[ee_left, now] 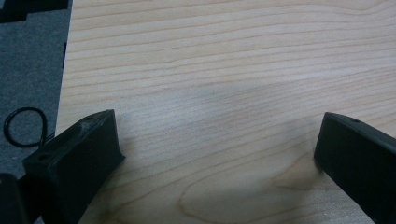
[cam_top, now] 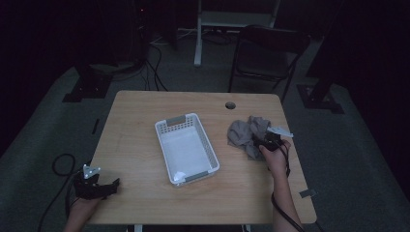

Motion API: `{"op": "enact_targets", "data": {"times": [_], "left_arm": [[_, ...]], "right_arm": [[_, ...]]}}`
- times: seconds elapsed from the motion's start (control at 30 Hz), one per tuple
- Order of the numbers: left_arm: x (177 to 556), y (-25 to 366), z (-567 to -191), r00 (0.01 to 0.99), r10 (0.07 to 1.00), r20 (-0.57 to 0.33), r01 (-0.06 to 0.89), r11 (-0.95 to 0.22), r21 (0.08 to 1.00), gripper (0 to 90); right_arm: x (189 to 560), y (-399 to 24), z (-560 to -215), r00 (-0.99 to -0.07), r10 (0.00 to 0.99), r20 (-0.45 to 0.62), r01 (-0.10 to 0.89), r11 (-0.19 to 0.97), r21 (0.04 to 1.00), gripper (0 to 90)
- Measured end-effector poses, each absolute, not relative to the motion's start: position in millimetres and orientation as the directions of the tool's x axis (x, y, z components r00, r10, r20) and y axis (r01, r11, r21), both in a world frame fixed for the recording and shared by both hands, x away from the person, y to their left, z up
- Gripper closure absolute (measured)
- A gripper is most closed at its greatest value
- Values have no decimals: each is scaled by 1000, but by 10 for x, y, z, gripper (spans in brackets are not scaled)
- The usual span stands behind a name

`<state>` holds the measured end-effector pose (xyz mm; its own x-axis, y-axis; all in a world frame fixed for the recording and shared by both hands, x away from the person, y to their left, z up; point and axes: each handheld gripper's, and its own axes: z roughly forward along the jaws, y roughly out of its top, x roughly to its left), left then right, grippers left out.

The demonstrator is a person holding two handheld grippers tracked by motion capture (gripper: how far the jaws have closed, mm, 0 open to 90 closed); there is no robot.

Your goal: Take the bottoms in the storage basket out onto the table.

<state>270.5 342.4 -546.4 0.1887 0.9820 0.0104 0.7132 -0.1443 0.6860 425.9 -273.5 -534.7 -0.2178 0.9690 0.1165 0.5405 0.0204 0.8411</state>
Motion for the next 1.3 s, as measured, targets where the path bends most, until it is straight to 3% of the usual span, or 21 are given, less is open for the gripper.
{"op": "enact_targets", "data": {"times": [0.33, 0.7, 1.3], "left_arm": [[2705, 3425, -5464, 189, 982, 11, 713, -145, 686, 8], [2705, 3424, -5464, 189, 982, 10, 713, -144, 686, 8], [2705, 3425, -5464, 189, 982, 10, 713, -145, 686, 8]], "right_arm": [[4175, -2817, -5212, -274, 951, 143, 500, 14, 866, 183], [4066, -2874, -4983, -308, 945, 113, 451, 41, 891, 150], [3885, -2695, -4783, -463, 885, 56, 382, 142, 913, 128]]}}
